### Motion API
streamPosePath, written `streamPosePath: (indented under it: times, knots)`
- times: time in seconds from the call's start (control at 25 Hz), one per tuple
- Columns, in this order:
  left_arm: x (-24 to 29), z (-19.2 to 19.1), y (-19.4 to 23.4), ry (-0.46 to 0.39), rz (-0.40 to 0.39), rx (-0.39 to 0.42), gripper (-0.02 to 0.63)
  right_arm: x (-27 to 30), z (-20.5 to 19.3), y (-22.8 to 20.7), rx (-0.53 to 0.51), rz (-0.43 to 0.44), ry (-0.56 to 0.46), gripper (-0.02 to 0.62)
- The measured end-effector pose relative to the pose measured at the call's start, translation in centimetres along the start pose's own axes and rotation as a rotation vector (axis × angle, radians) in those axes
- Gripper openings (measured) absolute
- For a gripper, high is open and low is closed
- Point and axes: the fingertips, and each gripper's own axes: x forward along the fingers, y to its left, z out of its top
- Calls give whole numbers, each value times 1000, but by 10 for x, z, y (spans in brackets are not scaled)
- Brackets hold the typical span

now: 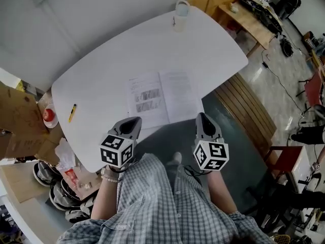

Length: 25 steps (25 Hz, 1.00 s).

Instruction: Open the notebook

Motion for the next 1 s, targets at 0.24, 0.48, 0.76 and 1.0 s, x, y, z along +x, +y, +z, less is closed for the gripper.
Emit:
streamPosePath:
  times: [0.24, 0.48, 0.76, 1.0]
  knots:
    - [-24, 30, -20, -74, -32, 39, 8, -17, 27, 19, -21, 69, -67, 23]
    - [-39, 61, -45, -149, -68, 106, 6, -30, 53, 33, -82, 117, -119, 23]
    - [-48, 82, -77, -172, -121, 231, 6, -38, 62, 31, -105, 130, -141, 22]
    - [-46, 83, -82, -178, -141, 226, 7, -41, 64, 32, -106, 132, -138, 21]
